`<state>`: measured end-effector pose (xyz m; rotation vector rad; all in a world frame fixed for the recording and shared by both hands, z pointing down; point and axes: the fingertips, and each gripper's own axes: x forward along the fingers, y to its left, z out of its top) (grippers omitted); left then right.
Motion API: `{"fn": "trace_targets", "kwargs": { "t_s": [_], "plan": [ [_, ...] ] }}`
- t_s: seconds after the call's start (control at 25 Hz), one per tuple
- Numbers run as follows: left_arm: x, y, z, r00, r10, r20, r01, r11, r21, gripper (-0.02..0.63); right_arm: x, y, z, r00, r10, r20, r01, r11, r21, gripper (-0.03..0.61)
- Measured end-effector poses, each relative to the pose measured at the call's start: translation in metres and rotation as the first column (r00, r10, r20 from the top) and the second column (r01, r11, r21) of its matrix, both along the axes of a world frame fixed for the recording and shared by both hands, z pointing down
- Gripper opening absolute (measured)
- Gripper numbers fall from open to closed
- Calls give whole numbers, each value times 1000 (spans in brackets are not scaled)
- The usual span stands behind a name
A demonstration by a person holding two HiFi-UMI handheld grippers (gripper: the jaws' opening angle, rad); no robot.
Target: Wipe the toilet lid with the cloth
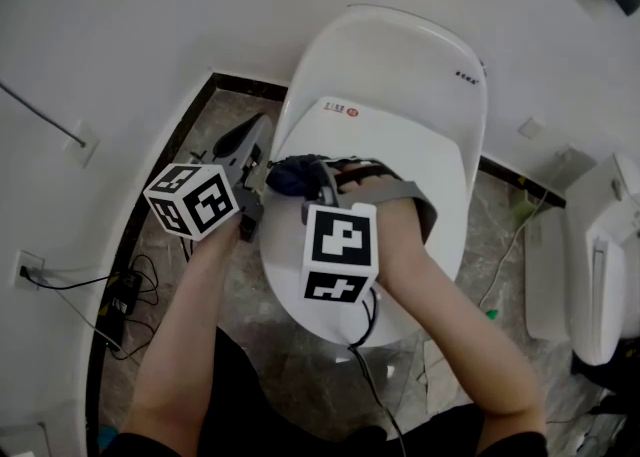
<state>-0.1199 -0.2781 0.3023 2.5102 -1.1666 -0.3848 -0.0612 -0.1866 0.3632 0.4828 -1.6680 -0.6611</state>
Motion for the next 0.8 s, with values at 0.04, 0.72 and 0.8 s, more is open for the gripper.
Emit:
{"fn": "trace_targets", "kwargs": {
  "t_s": [0.04, 0.72, 0.8],
  "plan": [
    [0, 0, 0, 1000, 1, -1, -1, 1000, -1, 12, -1, 3, 0, 1000, -2, 1, 2, 1000, 0, 75],
    [1, -4, 5, 1000, 1, -11, -1, 1000, -18, 12, -11, 49, 3, 999, -27, 17, 27, 999, -24, 75],
    [0, -5, 5, 1000, -4, -14, 3, 1000, -21, 12, -11, 55, 4, 999, -32, 21, 33, 999, -30, 75]
  ]
}}
